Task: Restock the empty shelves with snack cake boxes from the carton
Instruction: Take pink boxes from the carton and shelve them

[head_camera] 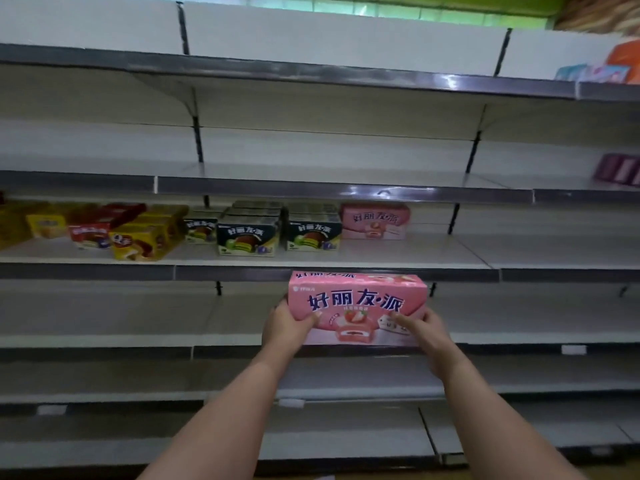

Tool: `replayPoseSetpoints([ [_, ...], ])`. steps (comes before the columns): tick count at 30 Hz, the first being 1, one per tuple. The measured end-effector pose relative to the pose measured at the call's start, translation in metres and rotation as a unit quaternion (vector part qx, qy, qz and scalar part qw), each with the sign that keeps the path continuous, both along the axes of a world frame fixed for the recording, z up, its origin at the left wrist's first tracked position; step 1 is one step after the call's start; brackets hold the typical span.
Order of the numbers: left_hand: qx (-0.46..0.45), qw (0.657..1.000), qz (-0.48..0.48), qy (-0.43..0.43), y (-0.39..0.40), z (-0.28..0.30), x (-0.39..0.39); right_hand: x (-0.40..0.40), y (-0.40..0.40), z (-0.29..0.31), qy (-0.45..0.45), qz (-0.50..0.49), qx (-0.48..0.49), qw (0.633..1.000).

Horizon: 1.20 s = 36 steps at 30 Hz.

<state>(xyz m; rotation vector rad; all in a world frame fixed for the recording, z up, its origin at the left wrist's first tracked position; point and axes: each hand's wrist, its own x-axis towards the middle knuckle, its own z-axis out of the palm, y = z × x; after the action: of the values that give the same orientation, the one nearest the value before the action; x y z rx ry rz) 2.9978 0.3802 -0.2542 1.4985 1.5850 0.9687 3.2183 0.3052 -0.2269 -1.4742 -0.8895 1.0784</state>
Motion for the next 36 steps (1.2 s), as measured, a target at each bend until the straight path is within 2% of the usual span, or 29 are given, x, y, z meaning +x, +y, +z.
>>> replayPoseSetpoints([
  [7,0.004,0.999,0.035,-0.009,0.041,0.009,0.071,0.058,0.043,0.002,-0.045,-0.080,0.010,0.996],
  [13,0.014,0.998,0.057,-0.023,0.083,0.027,0.143,0.124,0.100,0.011,-0.078,-0.064,0.020,0.995],
  [17,0.039,0.995,0.084,-0.018,0.107,0.035,0.182,0.165,0.140,0.012,-0.136,-0.048,0.026,0.989],
  [23,0.022,0.989,0.119,0.083,0.142,0.022,0.204,0.230,0.218,-0.035,-0.207,-0.032,0.029,0.977],
  [26,0.030,0.992,0.112,0.039,0.164,0.012,0.214,0.231,0.231,-0.035,-0.235,-0.036,0.012,0.971],
  [29,0.041,0.992,0.117,-0.012,0.186,0.005,0.224,0.221,0.236,-0.025,-0.221,-0.025,0.001,0.975],
  [34,0.036,0.991,0.120,-0.051,0.226,-0.009,0.240,0.225,0.267,-0.036,-0.203,-0.034,0.011,0.979],
  [36,0.034,0.990,0.129,-0.037,0.240,-0.012,0.243,0.226,0.281,-0.040,-0.201,-0.028,0.016,0.979],
])
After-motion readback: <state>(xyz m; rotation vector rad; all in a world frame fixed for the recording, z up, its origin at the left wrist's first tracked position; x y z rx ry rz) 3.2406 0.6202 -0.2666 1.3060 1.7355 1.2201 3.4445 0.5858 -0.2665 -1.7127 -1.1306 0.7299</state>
